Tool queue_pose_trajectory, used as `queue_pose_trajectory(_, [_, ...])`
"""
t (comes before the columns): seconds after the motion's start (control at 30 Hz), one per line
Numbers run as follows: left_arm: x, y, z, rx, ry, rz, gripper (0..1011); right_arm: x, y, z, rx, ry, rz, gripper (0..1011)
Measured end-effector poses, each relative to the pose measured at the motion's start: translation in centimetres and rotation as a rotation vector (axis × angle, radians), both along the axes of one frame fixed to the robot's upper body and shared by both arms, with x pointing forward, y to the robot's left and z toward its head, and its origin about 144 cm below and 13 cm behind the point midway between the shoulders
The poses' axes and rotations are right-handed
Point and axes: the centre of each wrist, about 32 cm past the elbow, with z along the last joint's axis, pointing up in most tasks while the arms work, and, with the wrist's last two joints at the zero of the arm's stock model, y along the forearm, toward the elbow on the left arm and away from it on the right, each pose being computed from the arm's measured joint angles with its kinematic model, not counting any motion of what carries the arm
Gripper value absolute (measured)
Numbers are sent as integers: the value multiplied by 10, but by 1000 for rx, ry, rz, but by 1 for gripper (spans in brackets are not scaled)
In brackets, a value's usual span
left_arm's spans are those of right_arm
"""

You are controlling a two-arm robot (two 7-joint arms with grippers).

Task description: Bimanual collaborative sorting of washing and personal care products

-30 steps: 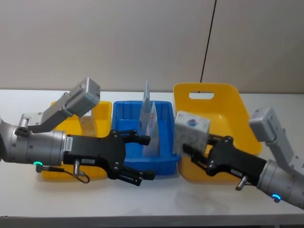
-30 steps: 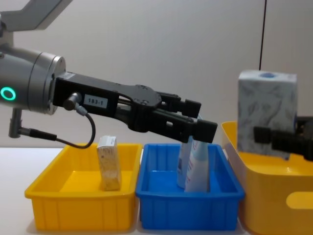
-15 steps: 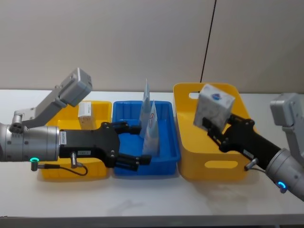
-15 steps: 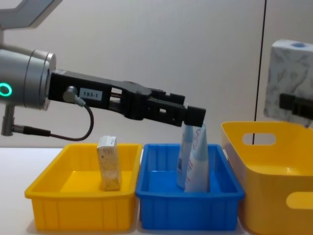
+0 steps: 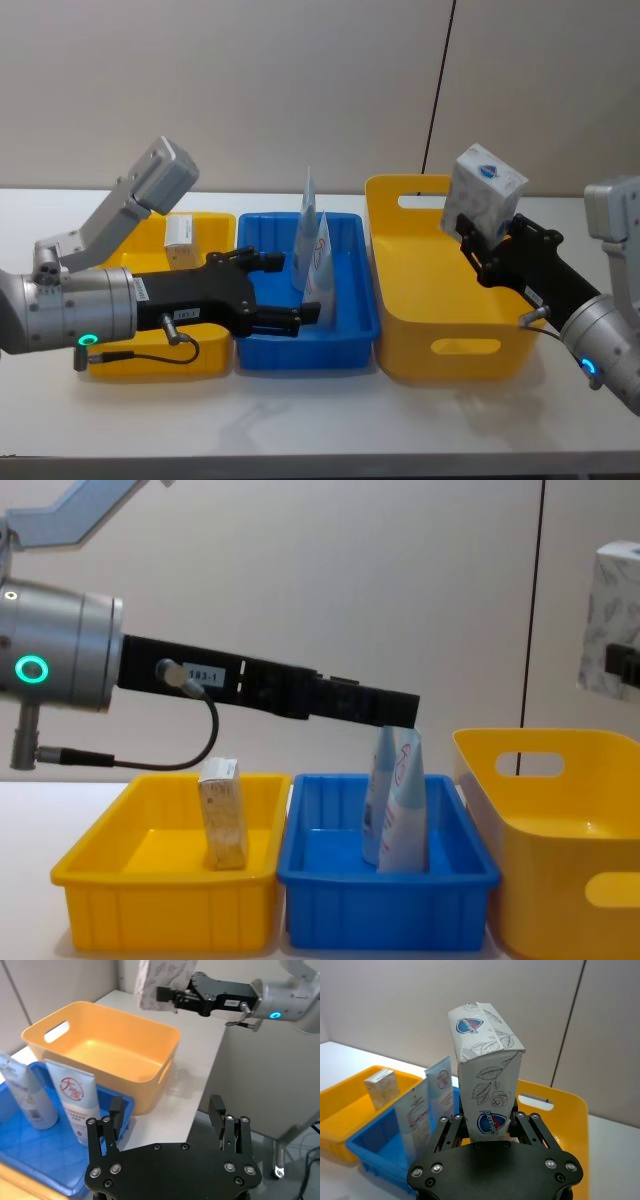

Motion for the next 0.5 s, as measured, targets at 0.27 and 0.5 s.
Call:
queue_pose_trajectory(0.27, [-9,-6,2,20,26,101,1001,6,6,0,10,21,-65,373])
queue_pose_trajectory(0.5, [-17,-10,10,67,37,189,1001,11,10,0,20,53,-106,373])
